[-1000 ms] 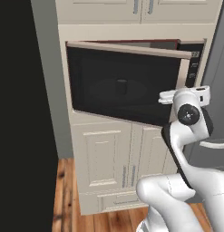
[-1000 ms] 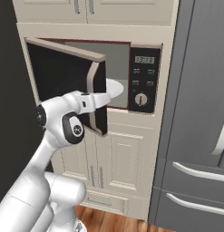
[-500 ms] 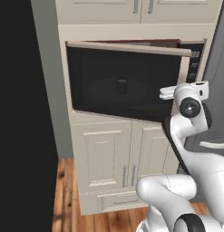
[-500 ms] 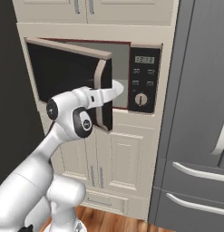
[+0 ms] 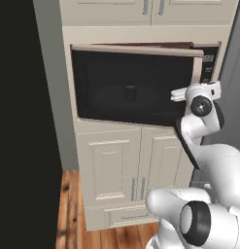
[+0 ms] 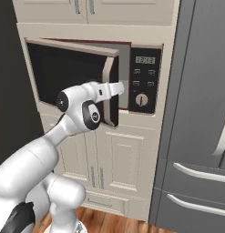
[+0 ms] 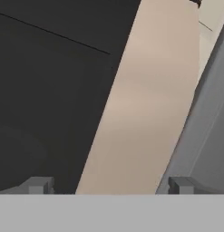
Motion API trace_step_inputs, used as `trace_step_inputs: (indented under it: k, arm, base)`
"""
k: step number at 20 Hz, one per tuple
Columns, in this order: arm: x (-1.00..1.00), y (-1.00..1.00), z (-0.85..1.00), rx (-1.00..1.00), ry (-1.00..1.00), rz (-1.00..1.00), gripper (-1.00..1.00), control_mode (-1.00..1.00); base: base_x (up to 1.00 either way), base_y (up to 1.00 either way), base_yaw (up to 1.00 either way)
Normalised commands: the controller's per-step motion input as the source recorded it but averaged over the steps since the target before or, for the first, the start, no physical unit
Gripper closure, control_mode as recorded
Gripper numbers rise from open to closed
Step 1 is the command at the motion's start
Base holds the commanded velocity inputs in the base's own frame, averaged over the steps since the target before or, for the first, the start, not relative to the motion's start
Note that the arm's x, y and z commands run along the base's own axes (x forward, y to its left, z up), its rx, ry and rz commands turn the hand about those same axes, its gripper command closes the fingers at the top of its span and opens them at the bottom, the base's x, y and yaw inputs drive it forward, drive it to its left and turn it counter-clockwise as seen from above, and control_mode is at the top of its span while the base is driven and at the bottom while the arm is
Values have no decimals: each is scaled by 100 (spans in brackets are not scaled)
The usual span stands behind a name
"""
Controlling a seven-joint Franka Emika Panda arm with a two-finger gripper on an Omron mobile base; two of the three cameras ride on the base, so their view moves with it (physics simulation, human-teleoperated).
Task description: Pick the mug from the counter and place it inside the microwave. Then close the microwave.
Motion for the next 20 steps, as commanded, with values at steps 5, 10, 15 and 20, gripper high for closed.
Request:
trace_step_inputs:
  k: [5, 10, 15, 20]
  arm:
    - [35, -6, 5, -3, 3, 0, -100, -100]
    - [28, -3, 5, -1, 2, 0, -100, -100]
    - [23, -6, 1, 0, 0, 0, -100, -100]
    - [31, -8, 0, 0, 0, 0, -100, -100]
  base:
    - [0, 0, 0]
    - [0, 0, 0]
    - [0, 0, 0]
    - [0, 0, 0]
